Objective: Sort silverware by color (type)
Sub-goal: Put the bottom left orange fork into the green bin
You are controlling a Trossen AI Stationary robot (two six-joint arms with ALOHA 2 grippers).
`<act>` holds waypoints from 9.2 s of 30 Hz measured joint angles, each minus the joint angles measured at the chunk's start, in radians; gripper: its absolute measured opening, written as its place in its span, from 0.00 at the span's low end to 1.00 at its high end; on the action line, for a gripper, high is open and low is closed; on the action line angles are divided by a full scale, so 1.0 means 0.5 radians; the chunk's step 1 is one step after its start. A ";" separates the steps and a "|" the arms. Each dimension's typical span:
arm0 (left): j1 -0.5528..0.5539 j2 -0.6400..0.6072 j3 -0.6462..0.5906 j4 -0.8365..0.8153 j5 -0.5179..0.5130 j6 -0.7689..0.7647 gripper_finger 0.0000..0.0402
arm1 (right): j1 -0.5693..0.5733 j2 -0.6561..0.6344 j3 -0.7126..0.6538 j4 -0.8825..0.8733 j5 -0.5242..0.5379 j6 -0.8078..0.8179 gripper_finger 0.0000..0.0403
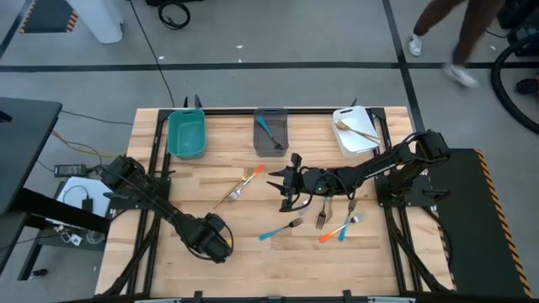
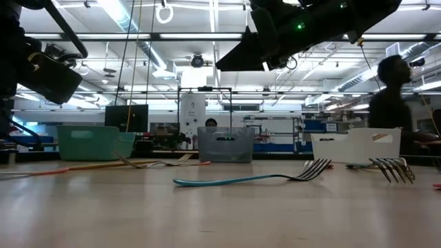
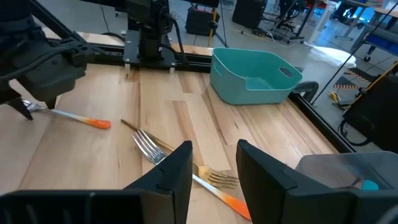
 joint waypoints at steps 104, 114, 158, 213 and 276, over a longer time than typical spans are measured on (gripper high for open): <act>1.102 -0.312 0.100 0.399 -0.519 2.628 0.03 | 0.324 -0.002 0.567 -1.668 0.365 -0.568 0.33; 1.364 -0.326 0.100 0.669 -0.189 2.710 0.03 | 0.324 -0.005 0.634 -1.688 0.512 -0.678 0.41; 1.469 -0.326 0.100 1.806 0.289 1.746 0.07 | 0.287 -0.004 0.633 -1.641 1.004 -1.996 0.26; 1.269 -0.492 0.086 1.590 -0.394 2.916 0.50 | 0.298 -0.002 0.629 -2.095 0.727 -1.392 0.02; 0.917 -1.396 -0.779 2.429 -1.153 3.433 0.50 | -1.165 -0.002 0.629 -3.067 0.428 0.008 0.02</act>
